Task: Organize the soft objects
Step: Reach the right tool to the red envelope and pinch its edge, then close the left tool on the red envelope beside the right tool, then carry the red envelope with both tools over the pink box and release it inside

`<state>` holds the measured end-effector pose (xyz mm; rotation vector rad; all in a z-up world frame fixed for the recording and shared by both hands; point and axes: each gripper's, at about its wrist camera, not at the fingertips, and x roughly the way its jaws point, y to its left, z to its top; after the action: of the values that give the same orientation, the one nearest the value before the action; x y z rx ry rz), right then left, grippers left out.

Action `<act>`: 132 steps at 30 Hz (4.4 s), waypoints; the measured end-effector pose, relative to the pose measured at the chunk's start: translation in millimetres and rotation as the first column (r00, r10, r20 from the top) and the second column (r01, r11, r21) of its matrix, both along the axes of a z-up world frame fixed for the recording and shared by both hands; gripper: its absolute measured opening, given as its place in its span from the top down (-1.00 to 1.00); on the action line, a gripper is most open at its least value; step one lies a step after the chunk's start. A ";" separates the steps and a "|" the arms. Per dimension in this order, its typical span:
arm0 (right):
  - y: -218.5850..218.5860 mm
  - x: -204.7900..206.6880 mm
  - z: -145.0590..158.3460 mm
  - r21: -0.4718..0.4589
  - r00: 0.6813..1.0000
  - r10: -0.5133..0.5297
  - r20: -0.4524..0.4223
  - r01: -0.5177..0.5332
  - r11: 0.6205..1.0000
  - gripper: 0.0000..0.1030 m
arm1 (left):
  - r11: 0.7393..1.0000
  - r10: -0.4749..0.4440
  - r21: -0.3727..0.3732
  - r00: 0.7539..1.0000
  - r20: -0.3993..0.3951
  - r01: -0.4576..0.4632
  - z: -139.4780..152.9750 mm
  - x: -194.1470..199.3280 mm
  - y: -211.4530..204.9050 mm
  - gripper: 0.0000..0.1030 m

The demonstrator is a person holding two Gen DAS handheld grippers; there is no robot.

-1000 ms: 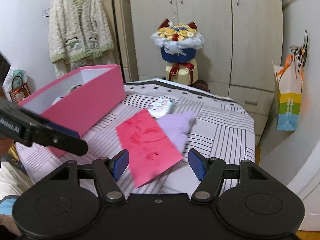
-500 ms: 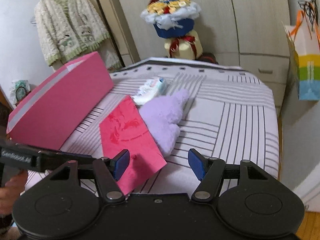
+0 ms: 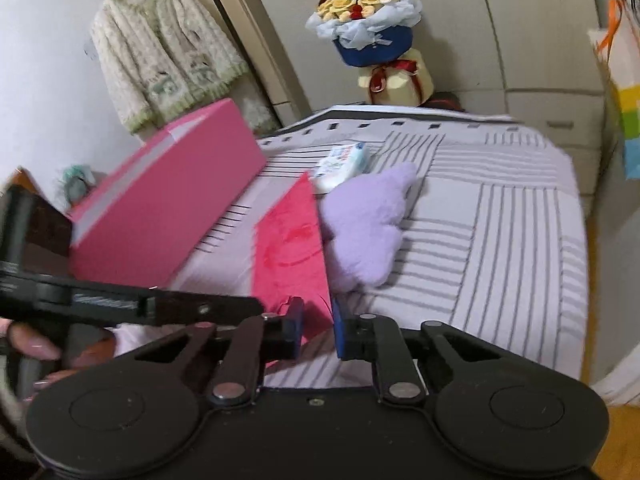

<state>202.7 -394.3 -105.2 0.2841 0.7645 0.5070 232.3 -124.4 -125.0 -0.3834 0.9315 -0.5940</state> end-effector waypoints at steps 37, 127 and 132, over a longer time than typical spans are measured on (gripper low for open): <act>-16.4 -33.4 -34.1 0.142 0.955 -0.261 -0.138 0.280 0.949 0.84 | 0.999 0.000 -0.042 1.000 0.026 0.001 -3.0 7.9 -30.2 -0.31; 266.9 48.9 73.7 0.084 0.994 0.086 -0.065 -0.080 0.993 0.82 | 0.985 0.100 0.126 0.982 0.159 -0.121 92.4 23.5 220.7 0.59; 280.7 59.3 65.2 0.054 0.988 0.122 -0.095 -0.117 0.992 0.81 | 0.974 0.124 0.167 0.978 0.166 -0.152 86.8 28.1 221.5 0.59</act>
<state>262.0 -113.5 -40.0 0.3108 0.8694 0.6290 260.4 97.0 -38.2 -0.2347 0.7948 -0.4025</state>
